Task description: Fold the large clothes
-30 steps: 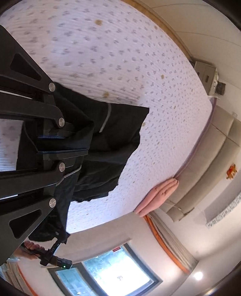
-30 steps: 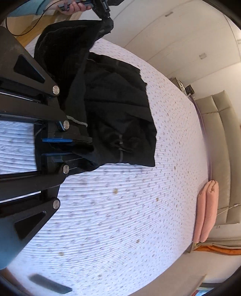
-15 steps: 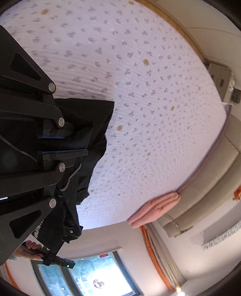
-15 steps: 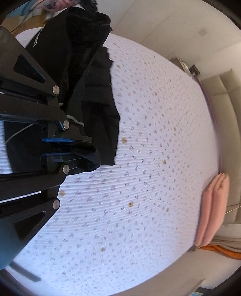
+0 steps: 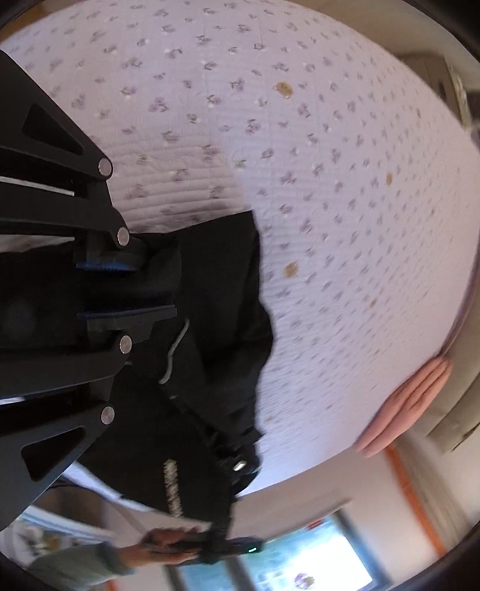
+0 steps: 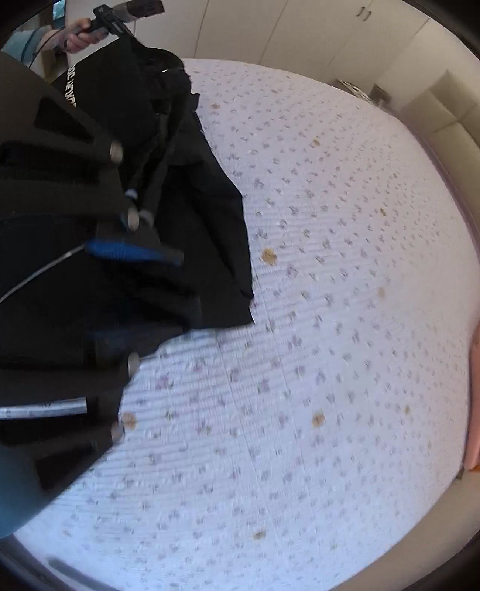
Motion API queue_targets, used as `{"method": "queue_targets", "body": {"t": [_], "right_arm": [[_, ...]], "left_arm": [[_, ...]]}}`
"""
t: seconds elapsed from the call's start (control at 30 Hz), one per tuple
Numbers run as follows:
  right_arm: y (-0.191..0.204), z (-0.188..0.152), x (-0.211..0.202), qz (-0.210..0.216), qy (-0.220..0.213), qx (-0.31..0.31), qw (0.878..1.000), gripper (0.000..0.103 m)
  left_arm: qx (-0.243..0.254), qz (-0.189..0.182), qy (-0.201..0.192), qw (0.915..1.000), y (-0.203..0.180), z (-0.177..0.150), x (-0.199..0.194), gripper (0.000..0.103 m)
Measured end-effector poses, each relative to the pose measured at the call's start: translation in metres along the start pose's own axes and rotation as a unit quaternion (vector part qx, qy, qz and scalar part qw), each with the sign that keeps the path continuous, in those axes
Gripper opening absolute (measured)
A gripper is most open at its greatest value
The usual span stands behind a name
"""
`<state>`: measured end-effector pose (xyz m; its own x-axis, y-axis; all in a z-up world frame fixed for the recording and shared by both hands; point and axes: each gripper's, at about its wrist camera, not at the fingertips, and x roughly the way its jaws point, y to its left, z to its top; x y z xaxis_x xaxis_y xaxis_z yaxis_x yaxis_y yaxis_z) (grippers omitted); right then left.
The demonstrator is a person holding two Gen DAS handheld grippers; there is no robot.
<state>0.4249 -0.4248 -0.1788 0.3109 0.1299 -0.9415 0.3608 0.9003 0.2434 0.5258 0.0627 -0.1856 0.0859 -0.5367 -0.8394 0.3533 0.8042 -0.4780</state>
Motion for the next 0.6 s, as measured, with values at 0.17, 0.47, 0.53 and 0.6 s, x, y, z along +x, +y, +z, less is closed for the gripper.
{"method": "queue_targets", "body": {"t": [0.17,0.47,0.53,0.6], "right_arm": [[-0.010,-0.010,-0.033,0.025,-0.023,0.005,0.999,0.058],[-0.003,-0.033,-0.039,0.005,-0.034,-0.040,0.999,0.059],[-0.003,-0.035,-0.037,0.017,-0.029,-0.052,0.998,0.059],[0.000,-0.032,-0.029,0.024,-0.023,-0.069,0.997,0.059]], "left_arm": [[0.011,-0.060,0.044,0.9972,0.007,-0.009,-0.028,0.022],[-0.002,-0.048,0.007,0.9988,0.027,-0.037,-0.068,0.060],[-0.012,-0.031,-0.003,0.9995,0.030,-0.043,-0.070,0.066],[-0.020,-0.022,-0.008,0.9995,0.031,-0.043,-0.063,0.066]]}}
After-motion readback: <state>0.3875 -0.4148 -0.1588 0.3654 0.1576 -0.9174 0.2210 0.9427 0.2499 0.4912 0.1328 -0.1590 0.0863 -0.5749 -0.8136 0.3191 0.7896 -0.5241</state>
